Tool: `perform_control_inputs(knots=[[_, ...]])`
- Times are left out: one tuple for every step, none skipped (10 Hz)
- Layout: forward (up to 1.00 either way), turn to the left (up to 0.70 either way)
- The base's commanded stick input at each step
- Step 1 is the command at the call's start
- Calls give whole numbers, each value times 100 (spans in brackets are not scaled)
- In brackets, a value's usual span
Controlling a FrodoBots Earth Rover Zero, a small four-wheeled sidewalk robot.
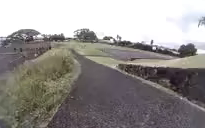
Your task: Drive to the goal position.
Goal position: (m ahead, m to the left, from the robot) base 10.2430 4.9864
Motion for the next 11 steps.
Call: perform_control_inputs(knots=[[70, 1], [70, 1], [70, 1], [70, -1], [70, -10], [70, -10], [70, -6], [70, -2], [70, -2], [70, -2], [70, -2]])
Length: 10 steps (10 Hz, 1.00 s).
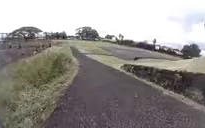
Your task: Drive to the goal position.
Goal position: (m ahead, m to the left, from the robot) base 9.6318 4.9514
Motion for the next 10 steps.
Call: perform_control_inputs(knots=[[70, -2], [70, -2], [70, -2], [70, -2], [70, -2], [70, -2], [70, -2], [70, -1], [70, 1], [70, 1]])
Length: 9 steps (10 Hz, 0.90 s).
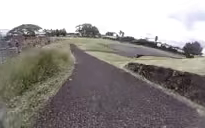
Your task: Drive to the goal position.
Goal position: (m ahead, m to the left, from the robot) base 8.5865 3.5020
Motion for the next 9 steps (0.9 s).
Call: perform_control_inputs(knots=[[70, 1], [70, 1], [70, 1], [70, 1], [70, 1], [70, 8], [70, 35], [70, 27], [70, 4]])
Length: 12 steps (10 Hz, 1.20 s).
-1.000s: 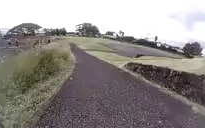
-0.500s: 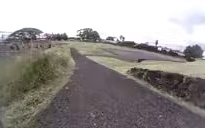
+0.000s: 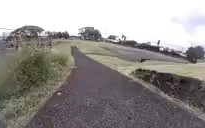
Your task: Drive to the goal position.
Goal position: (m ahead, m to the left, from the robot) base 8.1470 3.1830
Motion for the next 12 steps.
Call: perform_control_inputs(knots=[[70, 3], [70, 3], [70, 1], [70, 1], [70, 3], [70, 3], [70, 3], [70, 3], [70, 9], [70, 36], [70, 32], [70, 10]])
